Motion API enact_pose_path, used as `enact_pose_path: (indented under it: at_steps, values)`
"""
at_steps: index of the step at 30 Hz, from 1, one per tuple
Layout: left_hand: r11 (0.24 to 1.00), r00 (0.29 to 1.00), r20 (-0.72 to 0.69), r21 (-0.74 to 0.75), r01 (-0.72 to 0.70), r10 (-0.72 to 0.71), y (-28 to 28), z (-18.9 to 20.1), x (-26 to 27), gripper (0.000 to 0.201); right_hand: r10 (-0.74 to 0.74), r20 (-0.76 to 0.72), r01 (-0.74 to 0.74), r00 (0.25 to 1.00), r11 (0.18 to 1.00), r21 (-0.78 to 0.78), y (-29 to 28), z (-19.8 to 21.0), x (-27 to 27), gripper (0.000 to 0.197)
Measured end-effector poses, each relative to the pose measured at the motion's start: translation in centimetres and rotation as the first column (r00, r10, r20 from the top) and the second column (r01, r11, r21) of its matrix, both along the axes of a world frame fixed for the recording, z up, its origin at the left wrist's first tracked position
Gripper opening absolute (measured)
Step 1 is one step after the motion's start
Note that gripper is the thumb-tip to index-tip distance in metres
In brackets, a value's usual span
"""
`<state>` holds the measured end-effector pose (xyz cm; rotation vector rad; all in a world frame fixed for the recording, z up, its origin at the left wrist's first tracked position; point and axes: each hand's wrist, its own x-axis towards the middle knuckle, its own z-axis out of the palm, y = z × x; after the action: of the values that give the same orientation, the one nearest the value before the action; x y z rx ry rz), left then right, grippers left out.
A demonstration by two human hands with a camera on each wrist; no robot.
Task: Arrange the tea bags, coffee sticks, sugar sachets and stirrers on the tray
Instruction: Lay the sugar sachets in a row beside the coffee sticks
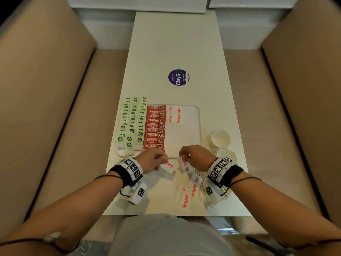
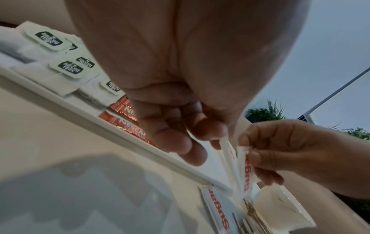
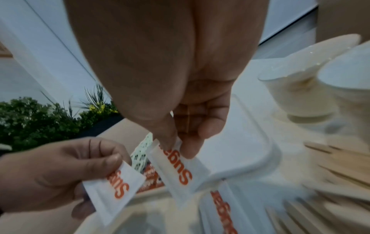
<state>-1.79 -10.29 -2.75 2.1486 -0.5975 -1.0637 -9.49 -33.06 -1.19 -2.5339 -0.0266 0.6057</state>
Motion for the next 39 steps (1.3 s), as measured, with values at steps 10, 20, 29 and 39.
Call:
enact_pose_path:
  at_steps: [10,20,29,39]
  values:
    - [0.995,0.998,0.037,-0.089,-0.045,0.048,-0.3,1.3,1.3,0.016,-0.021,-0.017,0.024,1.0,0.975,0.219,0.2,2.2,2.7,0.017]
    - [0.969,0.992,0.001,-0.213,-0.126,0.129,-1.0,2.3,2.9,0.014,-0.127,-0.018,0.126,0.992,0.937,0.325,0.8,2.6,3.5,0.005]
    - [0.917,0.956,-0.001,-0.282,-0.282,0.294,-0.8,3.2,4.2,0.016,-0.231,-0.033,0.226,0.972,0.894,0.386,0.9,2.5,4.7,0.004]
    - [0.859,0.895,-0.26,-0.279,-0.429,0.362,-1.7,3.8,4.5,0.019,-0.296,-0.033,0.271,0.955,0.82,0.503,1.8,2.3,5.5,0.006]
